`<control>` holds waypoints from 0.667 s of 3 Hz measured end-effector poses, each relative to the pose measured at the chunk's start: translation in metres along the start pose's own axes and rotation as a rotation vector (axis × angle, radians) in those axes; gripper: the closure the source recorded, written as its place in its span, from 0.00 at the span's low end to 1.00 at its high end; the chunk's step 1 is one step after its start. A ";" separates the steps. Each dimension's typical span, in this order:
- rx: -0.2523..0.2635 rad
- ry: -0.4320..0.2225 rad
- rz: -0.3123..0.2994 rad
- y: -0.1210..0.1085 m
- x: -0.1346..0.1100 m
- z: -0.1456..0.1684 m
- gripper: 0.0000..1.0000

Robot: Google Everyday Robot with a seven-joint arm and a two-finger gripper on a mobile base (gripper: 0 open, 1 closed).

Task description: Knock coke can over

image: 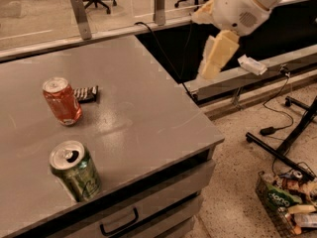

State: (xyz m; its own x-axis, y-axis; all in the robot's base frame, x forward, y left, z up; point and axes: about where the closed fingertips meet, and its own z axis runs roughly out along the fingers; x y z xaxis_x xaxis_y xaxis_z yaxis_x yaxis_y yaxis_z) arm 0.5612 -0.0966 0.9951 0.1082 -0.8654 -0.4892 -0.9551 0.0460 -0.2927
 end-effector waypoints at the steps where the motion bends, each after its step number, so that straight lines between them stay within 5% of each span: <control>1: -0.097 -0.193 -0.019 -0.013 -0.058 0.050 0.00; 2: -0.163 -0.293 -0.055 -0.016 -0.087 0.078 0.00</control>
Offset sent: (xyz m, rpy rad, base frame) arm 0.0328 0.1478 -0.0218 0.3239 0.1300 0.3127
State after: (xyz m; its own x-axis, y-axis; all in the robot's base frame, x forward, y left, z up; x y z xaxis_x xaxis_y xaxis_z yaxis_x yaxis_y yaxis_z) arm 0.5883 0.0165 0.9780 0.2128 -0.6833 -0.6985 -0.9747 -0.0978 -0.2012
